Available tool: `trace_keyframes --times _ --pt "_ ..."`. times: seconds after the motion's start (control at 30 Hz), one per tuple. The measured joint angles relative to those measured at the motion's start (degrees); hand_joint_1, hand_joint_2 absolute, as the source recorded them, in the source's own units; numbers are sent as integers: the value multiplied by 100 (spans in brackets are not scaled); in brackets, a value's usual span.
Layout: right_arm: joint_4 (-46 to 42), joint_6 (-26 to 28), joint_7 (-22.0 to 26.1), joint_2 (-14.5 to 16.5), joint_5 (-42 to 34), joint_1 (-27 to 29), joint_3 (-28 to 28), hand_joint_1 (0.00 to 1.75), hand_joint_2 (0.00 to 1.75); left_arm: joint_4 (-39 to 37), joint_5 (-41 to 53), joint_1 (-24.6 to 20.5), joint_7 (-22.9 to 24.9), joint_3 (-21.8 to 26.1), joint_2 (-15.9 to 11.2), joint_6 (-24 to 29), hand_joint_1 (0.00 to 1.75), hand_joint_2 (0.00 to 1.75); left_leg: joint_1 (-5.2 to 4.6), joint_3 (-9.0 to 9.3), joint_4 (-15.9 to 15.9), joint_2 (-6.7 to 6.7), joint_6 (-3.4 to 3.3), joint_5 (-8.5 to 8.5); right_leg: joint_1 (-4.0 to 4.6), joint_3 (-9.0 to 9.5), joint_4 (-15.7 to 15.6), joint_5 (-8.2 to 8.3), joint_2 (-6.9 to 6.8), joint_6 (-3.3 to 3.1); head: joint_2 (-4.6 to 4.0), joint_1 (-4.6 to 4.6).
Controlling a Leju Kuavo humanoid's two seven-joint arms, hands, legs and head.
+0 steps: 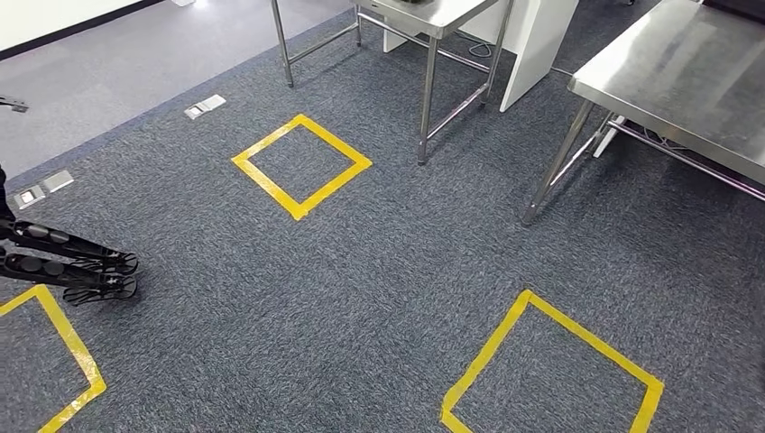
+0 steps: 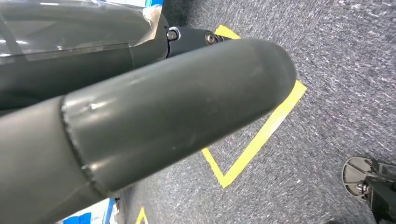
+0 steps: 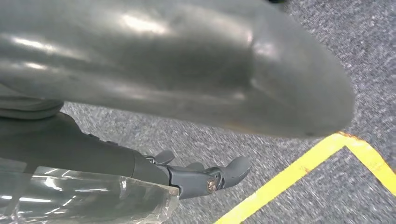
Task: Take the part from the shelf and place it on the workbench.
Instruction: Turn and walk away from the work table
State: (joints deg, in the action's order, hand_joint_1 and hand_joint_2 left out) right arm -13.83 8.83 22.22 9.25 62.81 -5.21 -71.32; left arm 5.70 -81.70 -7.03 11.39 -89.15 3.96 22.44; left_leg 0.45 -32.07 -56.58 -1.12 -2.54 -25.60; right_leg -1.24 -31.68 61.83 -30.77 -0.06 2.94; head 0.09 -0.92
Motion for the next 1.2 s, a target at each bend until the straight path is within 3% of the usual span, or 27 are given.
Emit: trace_keyframes --times 0.07,0.2,0.27,0.33,0.37,0.4,0.43,0.5,0.57,0.67,0.73,0.83,0.87,0.9,0.93,1.0,1.03,1.1,1.2 --pt "1 0 -1 -5 -4 -3 0 0 0 0 29 0 0 0 -4 1 0 0 -22 -9 -34 -30 66 -20 -13 189 -465 173 38 -38 1 1" --pt "2 -1 1 -4 -37 -6 0 0 0 0 96 8 3 0 -8 1 0 0 25 -67 -140 -20 171 -94 -6 215 -502 233 16 -224 -1 -12" --pt "2 -1 5 -4 -49 -3 -1 0 0 0 126 9 18 0 -9 0 0 0 44 -290 -642 21 216 -411 -15 215 -511 253 -10 -290 -1 -30" --pt "2 0 7 -5 -60 4 -2 0 0 0 141 11 36 0 -9 -3 0 0 47 -669 -1452 36 243 -800 12 203 -509 252 -44 -320 -1 -42" --pt "2 0 8 -5 -64 7 -3 0 0 0 142 14 40 0 -10 -4 0 0 48 -803 -1727 37 244 -880 24 200 -508 250 -60 -322 -1 -40" --pt "2 -1 8 -6 -67 8 -3 0 0 0 142 18 45 0 -10 -5 0 0 48 -843 -1803 40 235 -851 36 201 -507 249 -72 -323 -1 -40" --pt "2 -1 9 -6 -69 6 -4 0 0 0 142 21 49 0 -11 -5 0 0 47 -761 -1636 48 214 -713 45 207 -507 247 -80 -324 -1 -41" --pt "2 -7 15 -5 -72 0 -4 0 0 0 145 19 58 0 -17 -5 0 0 30 -352 -834 104 143 -327 61 226 -507 241 -88 -323 -1 -41" --pt "2 -15 25 -3 -80 -3 -4 0 0 0 156 4 71 0 -28 -5 0 0 -9 -49 -226 171 90 -138 97 222 -500 228 -99 -304 -1 -37" --pt "2 -17 39 -5 -94 -3 -4 0 0 0 182 6 84 0 -35 -9 0 0 -42 -8 -84 169 45 -110 116 203 -504 218 -126 -248 -1 -37" --pt "2 -17 52 -7 -109 -2 -5 0 0 0 215 9 88 0 -38 -13 0 0 -25 15 -11 152 -18 -56 115 120 -330 100 -104 -224 -1 -27" --pt "2 -17 66 -9 -140 9 -9 0 0 0 275 5 93 0 -43 -26 0 0 -22 4 26 129 -70 -18 89 -365 696 -385 -54 -259 -1 -6" --pt "2 -17 70 -9 -148 18 -10 0 0 0 290 7 95 0 -44 -31 0 0 -24 -3 24 114 -71 -16 79 -522 1021 -493 -48 -247 -1 -5" --pt "2 -16 77 -10 -151 28 -10 0 0 0 304 9 97 0 -44 -33 0 0 -25 -5 22 97 -71 -15 68 -584 1152 -508 -45 -209 -1 -5" --pt "2 -14 84 -10 -156 36 -11 0 0 0 315 11 99 0 -44 -36 0 0 -24 -2 19 78 -68 -15 58 -529 1050 -427 -43 -155 -1 -3" --pt "2 -9 98 -15 -167 39 -13 0 0 0 331 11 101 0 -44 -45 0 0 -23 14 9 36 -50 -17 22 -137 264 -90 -26 -47 -1 -2" --pt "2 -7 105 -16 -175 36 -16 0 0 0 344 10 101 0 -45 -49 0 0 -36 18 -7 17 -25 -29 16 41 -125 56 -12 -32 -1 2" --pt "2 -5 119 -18 -193 32 -25 0 0 0 372 8 101 0 -49 -53 0 0 -54 16 -30 -4 38 -51 19 197 -513 190 8 -83 -1 -2" --pt "2 -2 127 -11 -213 32 -36 0 0 0 402 11 106 0 -55 -59 0 0 -21 5 -55 -4 127 -75 20 216 -532 225 -2 -209 -1 -7"
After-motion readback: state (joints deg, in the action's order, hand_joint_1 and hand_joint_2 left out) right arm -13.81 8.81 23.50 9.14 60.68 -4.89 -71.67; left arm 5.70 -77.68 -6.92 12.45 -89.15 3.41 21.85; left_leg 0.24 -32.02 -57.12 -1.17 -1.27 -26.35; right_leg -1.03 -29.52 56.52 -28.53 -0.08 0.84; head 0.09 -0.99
